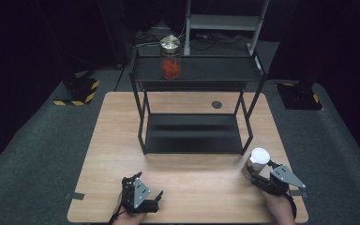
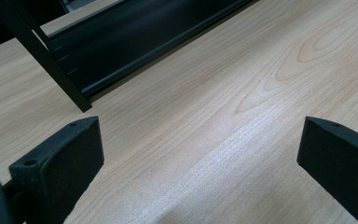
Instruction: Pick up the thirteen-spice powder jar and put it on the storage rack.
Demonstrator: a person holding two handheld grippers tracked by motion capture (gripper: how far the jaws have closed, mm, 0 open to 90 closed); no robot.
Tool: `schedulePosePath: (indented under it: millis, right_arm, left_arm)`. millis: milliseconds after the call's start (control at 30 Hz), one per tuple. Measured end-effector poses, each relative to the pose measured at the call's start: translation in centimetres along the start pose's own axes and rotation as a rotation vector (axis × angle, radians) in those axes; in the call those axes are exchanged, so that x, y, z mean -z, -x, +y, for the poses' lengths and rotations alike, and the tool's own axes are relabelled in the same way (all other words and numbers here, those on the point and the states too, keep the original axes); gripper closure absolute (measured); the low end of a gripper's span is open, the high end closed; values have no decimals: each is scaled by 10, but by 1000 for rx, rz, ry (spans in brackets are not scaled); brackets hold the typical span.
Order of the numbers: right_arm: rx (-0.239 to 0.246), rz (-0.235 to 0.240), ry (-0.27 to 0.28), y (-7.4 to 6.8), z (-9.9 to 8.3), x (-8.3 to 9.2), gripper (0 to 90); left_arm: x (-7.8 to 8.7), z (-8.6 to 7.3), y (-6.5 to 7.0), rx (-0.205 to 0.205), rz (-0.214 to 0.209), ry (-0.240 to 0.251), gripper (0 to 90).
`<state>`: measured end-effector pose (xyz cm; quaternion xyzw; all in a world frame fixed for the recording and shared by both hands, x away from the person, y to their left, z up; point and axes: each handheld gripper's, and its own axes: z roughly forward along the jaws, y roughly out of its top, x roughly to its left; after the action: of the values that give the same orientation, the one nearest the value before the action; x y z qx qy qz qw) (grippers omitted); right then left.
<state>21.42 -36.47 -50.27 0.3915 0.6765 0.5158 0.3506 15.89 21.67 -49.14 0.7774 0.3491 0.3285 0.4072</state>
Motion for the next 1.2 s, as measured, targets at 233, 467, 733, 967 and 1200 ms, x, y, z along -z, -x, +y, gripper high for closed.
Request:
schedulePosePath:
  millis: [233, 467, 733, 967, 1200]
  right_arm:
    - [-15, 12, 22, 3, -6, 0, 291]
    - [-17, 12, 35, 3, -9, 0, 294]
    - [-6, 15, 23, 2, -6, 2, 294]
    - [15, 30, 31, -2, 0, 7, 294]
    - [22, 48, 82, -10, 8, 13, 294]
  left_arm:
    - [0, -1, -1, 10, -3, 2, 6]
    - [1, -1, -2, 13, -5, 5, 6]
    - [1, -1, -2, 11, -5, 5, 6]
    - [1, -1, -1, 11, -4, 7, 6]
    - [1, -2, -2, 13, -4, 10, 6]
